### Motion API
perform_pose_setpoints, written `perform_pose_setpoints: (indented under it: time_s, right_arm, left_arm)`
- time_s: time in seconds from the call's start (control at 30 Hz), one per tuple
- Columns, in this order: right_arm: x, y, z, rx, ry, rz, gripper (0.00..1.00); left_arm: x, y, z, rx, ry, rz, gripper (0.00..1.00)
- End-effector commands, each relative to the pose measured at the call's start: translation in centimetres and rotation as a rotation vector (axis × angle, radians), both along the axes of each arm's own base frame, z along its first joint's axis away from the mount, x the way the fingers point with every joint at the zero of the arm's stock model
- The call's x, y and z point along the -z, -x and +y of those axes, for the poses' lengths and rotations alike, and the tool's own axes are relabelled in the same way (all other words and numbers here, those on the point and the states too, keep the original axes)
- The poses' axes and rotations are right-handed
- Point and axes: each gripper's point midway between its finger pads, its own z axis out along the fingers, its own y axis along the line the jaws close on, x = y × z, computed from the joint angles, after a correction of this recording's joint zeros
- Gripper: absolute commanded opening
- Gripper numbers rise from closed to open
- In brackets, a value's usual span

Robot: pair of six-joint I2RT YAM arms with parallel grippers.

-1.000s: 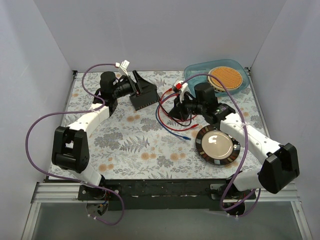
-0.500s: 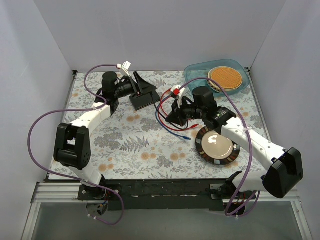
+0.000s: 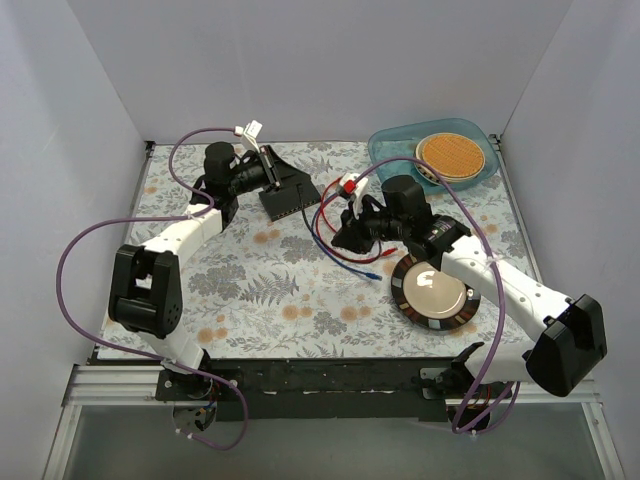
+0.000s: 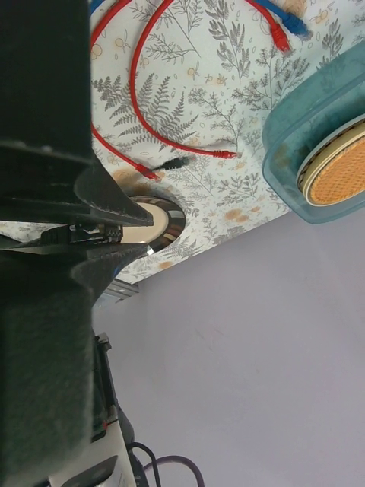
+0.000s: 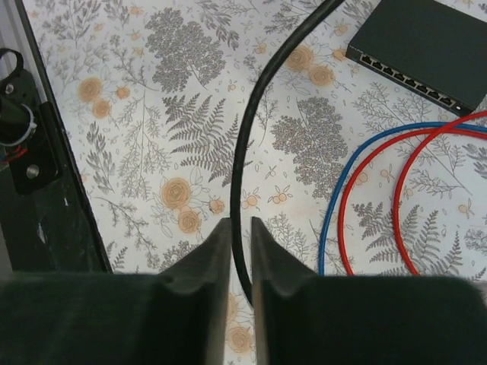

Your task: Insert the plug into the switch port

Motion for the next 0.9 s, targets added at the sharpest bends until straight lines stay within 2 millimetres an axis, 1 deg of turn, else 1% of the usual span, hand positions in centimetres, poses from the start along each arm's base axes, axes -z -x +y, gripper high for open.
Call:
perform_pose_setpoints:
  time_s: [0.0, 0.03, 0.07, 0.1, 0.13, 0.17, 0.2, 0.23, 0.27, 0.3, 0.33, 0.37, 0.4, 0.43, 0.47, 0.5, 0.53, 0.57, 0.6, 0.63, 0.7, 0.73, 0.8, 0.87]
  right_arm:
    - [-5.1, -1.8, 0.5, 0.058, -0.088, -0.117, 0.4]
    - [-6.2, -2.1, 0.7, 0.065, -0.116, -0.142, 0.5]
    - [-7.3, -2.4, 0.8, 0.081, -0.144, -0.153, 0.56]
    - [-8.0, -2.5, 0.9, 0.086, -0.162, -0.165, 0.62]
    - [-9.0, -2.9, 1.1, 0.096, -0.191, -0.19, 0.66]
    - [-9.7, -3.3, 1.2, 0.122, -0.212, -0.182, 0.67]
    - [-10.4, -3.7, 1.4, 0.136, -0.229, -0.189, 0.7]
    - [-11.2, -4.0, 1.7, 0.142, -0.254, -0.197, 0.7]
    - [-11.6, -4.3, 1.9, 0.156, -0.274, -0.185, 0.7]
    - [-11.8, -4.7, 2.3, 0.167, -0.283, -0.171, 0.7]
    - [-12.8, -5.2, 2.5, 0.177, -0.312, -0.188, 0.7]
    - [-13.0, -5.4, 2.9, 0.189, -0.319, -0.184, 0.7]
    - [-13.6, -5.9, 3.5, 0.204, -0.326, -0.182, 0.7]
    - [-13.9, -6.5, 3.6, 0.237, -0.321, -0.189, 0.69]
    - [-14.3, -6.2, 4.4, 0.234, -0.32, -0.197, 0.69]
    - [-14.1, -6.6, 5.0, 0.245, -0.306, -0.203, 0.69]
    - [-15.4, -6.9, 5.2, 0.271, -0.32, -0.233, 0.69]
    - [-15.0, -6.4, 5.9, 0.265, -0.299, -0.225, 0.68]
    - [-14.6, -6.6, 6.4, 0.272, -0.284, -0.219, 0.68]
    - [-15.5, -7.0, 6.4, 0.302, -0.288, -0.241, 0.67]
    - [-15.0, -7.0, 7.2, 0.304, -0.267, -0.238, 0.67]
    - [-15.0, -7.5, 6.9, 0.348, -0.257, -0.245, 0.65]
    - [-15.1, -7.8, 7.0, 0.365, -0.255, -0.248, 0.63]
    - [-15.0, -8.1, 6.9, 0.388, -0.251, -0.25, 0.58]
  left_arm:
    - [-4.0, 0.8, 0.7, -0.053, 0.01, -0.111, 0.0]
    - [-4.9, 0.8, 1.0, -0.091, 0.012, -0.132, 0.0]
    - [-5.1, 0.9, 1.2, -0.11, 0.008, -0.135, 0.0]
    - [-5.3, 0.9, 1.4, -0.13, 0.008, -0.136, 0.0]
    - [-5.7, 1.0, 1.7, -0.156, 0.006, -0.145, 0.0]
    - [-6.4, 1.0, 2.0, -0.2, 0.007, -0.152, 0.0]
    - [-6.6, 1.1, 2.3, -0.228, 0.006, -0.153, 0.0]
    - [-6.9, 1.1, 2.5, -0.252, 0.008, -0.155, 0.0]
    - [-7.8, 1.3, 2.9, -0.3, 0.014, -0.171, 0.0]
    - [-8.1, 1.4, 3.2, -0.327, 0.015, -0.172, 0.0]
    - [-8.1, 1.5, 3.3, -0.347, 0.014, -0.172, 0.0]
    - [-8.9, 1.7, 3.7, -0.397, 0.019, -0.177, 0.0]
    - [-8.9, 1.7, 3.8, -0.421, 0.017, -0.172, 0.0]
    - [-9.3, 1.8, 4.0, -0.444, 0.017, -0.176, 0.0]
    - [-9.3, 2.1, 3.8, -0.451, 0.009, -0.173, 0.0]
    - [-9.8, 2.1, 4.1, -0.483, 0.01, -0.179, 0.0]
    - [-10.2, 2.1, 4.2, -0.493, 0.012, -0.181, 0.0]
    - [-10.0, 2.2, 3.9, -0.493, 0.003, -0.173, 0.0]
    - [-10.0, 2.2, 4.0, -0.5, 0.0, -0.171, 0.0]
    - [-10.2, 2.3, 3.8, -0.497, 0.001, -0.17, 0.0]
    - [-10.3, 2.4, 3.6, -0.491, 0.003, -0.171, 0.0]
    - [-10.2, 2.4, 3.4, -0.488, 0.0, -0.167, 0.0]
    - [-10.6, 2.6, 3.3, -0.485, 0.007, -0.176, 0.0]
    - [-10.7, 2.7, 3.3, -0.485, 0.009, -0.176, 0.0]
